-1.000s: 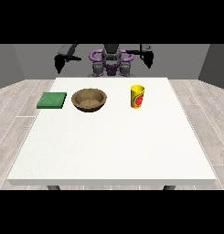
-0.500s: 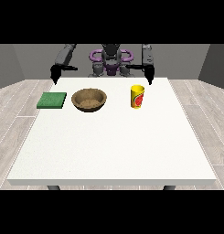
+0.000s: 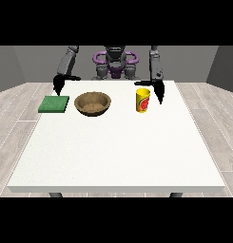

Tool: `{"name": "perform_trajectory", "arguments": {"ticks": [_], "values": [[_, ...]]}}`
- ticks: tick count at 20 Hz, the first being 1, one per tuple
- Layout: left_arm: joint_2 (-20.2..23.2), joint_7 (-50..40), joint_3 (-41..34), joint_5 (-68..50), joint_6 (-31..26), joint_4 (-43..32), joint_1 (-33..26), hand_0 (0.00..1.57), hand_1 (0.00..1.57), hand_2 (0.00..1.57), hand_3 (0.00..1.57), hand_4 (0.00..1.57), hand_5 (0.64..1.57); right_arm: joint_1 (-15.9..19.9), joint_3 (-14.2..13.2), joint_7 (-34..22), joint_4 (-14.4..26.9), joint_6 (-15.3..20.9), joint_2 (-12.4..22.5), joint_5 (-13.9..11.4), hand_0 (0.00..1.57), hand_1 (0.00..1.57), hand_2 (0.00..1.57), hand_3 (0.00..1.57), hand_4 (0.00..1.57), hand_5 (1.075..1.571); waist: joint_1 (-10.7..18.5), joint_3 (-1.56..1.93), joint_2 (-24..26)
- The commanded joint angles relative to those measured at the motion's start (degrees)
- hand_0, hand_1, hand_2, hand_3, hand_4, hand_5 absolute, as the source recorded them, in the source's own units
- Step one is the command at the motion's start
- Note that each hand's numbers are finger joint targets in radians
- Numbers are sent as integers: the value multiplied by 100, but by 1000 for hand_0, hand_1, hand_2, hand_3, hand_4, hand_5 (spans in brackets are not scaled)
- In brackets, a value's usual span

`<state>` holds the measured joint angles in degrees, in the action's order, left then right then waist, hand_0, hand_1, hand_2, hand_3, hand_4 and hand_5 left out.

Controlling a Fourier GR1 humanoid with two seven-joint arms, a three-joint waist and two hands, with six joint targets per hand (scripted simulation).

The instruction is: Pick the cup and pour the ball into the bowl, then pick the bowl and place it on the pad

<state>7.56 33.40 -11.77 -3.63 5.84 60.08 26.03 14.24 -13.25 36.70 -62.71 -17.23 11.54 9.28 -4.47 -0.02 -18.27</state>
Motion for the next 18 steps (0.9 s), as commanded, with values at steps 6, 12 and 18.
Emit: {"name": "perform_trajectory", "arguments": {"ticks": [6, 12, 18], "values": [[425, 731, -475, -244, -256, -1305, 745, 0, 0, 0, 0, 0, 1393, 368, -94, 499, 554, -141, 153, -43, 0, 0, 0, 0, 0, 1548, -117, 1, -482], [254, 970, -548, -196, 254, -1552, 1240, 0, 0, 0, 0, 0, 1395, 772, -311, 864, 978, -554, 587, 80, 0, 0, 0, 0, 0, 1546, -302, 3, -925], [280, 1701, -719, 111, 1127, -1850, 972, 1352, 1352, 1571, 1571, 1111, 1560, 588, -299, 681, 497, -1013, 1016, 285, 0, 0, 0, 0, 0, 1543, -833, -1, -1144]]}}
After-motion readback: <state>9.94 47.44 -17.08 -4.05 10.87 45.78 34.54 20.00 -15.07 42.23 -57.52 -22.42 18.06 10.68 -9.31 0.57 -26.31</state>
